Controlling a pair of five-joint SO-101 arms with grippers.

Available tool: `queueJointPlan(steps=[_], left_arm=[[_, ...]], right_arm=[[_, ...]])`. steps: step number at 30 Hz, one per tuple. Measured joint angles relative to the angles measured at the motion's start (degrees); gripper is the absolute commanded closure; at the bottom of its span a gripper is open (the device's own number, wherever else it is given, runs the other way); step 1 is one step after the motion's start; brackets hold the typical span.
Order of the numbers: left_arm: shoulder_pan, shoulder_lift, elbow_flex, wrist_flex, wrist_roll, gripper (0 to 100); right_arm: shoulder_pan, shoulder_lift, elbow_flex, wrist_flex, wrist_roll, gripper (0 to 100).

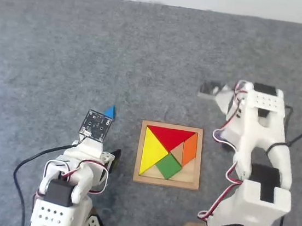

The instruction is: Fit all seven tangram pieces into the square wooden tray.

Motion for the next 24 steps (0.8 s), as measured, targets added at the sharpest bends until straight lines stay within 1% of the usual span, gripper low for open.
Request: queueJointPlan(steps=[4, 7, 12, 14, 15, 17, 18, 22, 24], left_arm=[[0.00, 0.00, 0.00, 0.00, 0.00, 79], [0.00, 0.00, 0.00, 0.00, 0.00, 79], [0.00, 0.00, 0.00, 0.00, 0.00, 79], [0.00, 0.00, 0.00, 0.00, 0.00, 79], [0.00, 0.00, 0.00, 0.00, 0.00, 79], [0.00, 0.00, 0.00, 0.00, 0.00, 79], [0.00, 0.00, 0.00, 0.00, 0.00, 79], [0.00, 0.00, 0.00, 0.00, 0.00, 79], [0.00, 0.00, 0.00, 0.00, 0.00, 79]], right_arm=[[-2.11, 0.09, -5.80, 3.69, -20.22, 86.1], [-5.19, 0.09, -8.62, 8.26, -37.98, 86.4], [-15.82, 1.41, -9.67, 16.09, -71.91, 86.6], [-21.19, 1.76, -9.14, 16.88, -82.11, 86.6], [-23.82, 2.11, -8.53, 16.88, -86.07, 86.6], [-28.48, 2.64, -7.82, 16.88, -91.52, 86.7], [-29.71, 2.64, -7.82, 16.88, -92.92, 86.7], [-29.36, 2.55, -7.47, 16.62, -94.51, 87.1], [-29.89, 2.55, -7.47, 16.62, -94.59, 91.0]])
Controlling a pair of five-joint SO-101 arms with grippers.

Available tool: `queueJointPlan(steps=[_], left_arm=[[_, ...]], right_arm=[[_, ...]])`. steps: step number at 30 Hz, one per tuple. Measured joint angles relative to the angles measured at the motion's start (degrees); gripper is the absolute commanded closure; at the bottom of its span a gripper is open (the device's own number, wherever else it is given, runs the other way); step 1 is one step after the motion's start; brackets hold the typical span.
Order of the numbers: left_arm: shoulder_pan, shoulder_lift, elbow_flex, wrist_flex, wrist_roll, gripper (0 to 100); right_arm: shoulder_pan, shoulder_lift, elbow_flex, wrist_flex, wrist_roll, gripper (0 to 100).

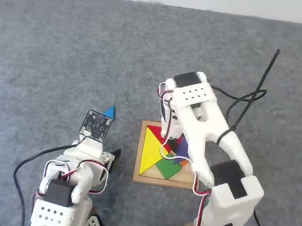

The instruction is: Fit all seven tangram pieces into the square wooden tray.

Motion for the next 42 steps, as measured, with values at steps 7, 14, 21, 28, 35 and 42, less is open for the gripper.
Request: queueJointPlan(steps=[7, 14, 21, 28, 35, 42], left_arm=[[0.00, 0.00, 0.00, 0.00, 0.00, 79], [0.00, 0.00, 0.00, 0.00, 0.00, 79], [0.00, 0.00, 0.00, 0.00, 0.00, 79], [0.00, 0.00, 0.00, 0.00, 0.00, 79], [0.00, 0.00, 0.00, 0.00, 0.00, 79], [0.00, 0.00, 0.00, 0.00, 0.00, 79]], right_arm=[[3.52, -2.90, 4.57, -0.53, -0.09, 94.6], [4.57, -14.86, 18.29, -11.25, -0.09, 94.5], [4.40, -16.44, 24.35, -16.79, 0.35, 92.3], [4.31, -16.44, 27.08, -21.71, -2.20, 89.1], [2.64, -16.44, 27.08, -22.42, -2.90, 88.4], [-3.43, -17.49, 27.08, -19.16, 2.46, 88.3]])
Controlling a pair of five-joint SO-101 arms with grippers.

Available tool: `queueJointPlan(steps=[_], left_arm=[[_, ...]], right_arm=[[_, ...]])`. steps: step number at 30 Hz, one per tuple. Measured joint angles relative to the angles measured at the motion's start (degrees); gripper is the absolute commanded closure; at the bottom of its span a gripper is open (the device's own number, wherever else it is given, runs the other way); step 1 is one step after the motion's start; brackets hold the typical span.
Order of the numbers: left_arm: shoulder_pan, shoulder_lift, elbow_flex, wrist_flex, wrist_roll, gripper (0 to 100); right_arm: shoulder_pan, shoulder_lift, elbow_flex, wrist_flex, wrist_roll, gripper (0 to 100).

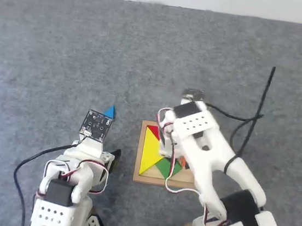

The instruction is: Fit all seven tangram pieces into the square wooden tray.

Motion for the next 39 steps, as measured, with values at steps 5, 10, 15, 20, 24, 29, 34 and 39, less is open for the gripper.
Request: queueJointPlan(steps=[5, 10, 15, 20, 24, 29, 34, 39], left_arm=[[0.00, 0.00, 0.00, 0.00, 0.00, 79], [0.00, 0.00, 0.00, 0.00, 0.00, 79], [0.00, 0.00, 0.00, 0.00, 0.00, 79], [0.00, 0.00, 0.00, 0.00, 0.00, 79], [0.00, 0.00, 0.00, 0.00, 0.00, 79], [0.00, 0.00, 0.00, 0.00, 0.00, 79], [0.00, 0.00, 0.00, 0.00, 0.00, 79], [0.00, 0.00, 0.00, 0.00, 0.00, 79]], right_arm=[[5.01, -1.41, -5.10, 3.96, 9.05, 88.2], [17.23, -7.74, -13.36, 1.14, 24.35, 88.5], [21.71, -9.85, -11.96, -5.80, 41.32, 98.7], [20.48, -5.27, -1.76, -17.41, 42.29, 99.2], [19.96, -2.64, 2.55, -26.11, 39.65, 99.3], [20.04, -2.73, 6.33, -29.71, 39.03, 99.3], [20.04, -2.81, 9.49, -30.07, 38.95, 99.3], [18.90, -2.81, 9.76, -29.89, 38.95, 99.3]])
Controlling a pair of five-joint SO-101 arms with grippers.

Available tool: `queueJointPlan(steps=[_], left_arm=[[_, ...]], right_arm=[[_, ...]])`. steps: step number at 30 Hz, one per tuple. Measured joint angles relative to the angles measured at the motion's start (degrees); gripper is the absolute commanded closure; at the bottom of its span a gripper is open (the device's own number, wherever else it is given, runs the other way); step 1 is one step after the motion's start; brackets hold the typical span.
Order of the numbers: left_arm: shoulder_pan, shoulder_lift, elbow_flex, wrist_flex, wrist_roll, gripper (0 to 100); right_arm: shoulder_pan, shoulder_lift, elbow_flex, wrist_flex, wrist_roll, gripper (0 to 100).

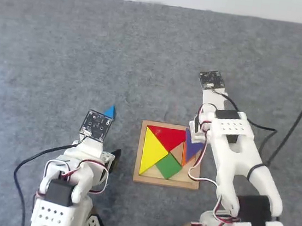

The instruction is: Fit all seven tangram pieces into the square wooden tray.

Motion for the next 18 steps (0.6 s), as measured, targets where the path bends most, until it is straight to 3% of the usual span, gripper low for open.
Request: queueJointPlan(steps=[9, 18], left_arm=[[0.00, 0.00, 0.00, 0.00, 0.00, 79], [0.00, 0.00, 0.00, 0.00, 0.00, 79]], right_arm=[[-1.67, -3.08, 2.02, 5.89, 0.00, 99.3], [-4.92, -26.29, 11.52, 4.84, 0.00, 99.3]])
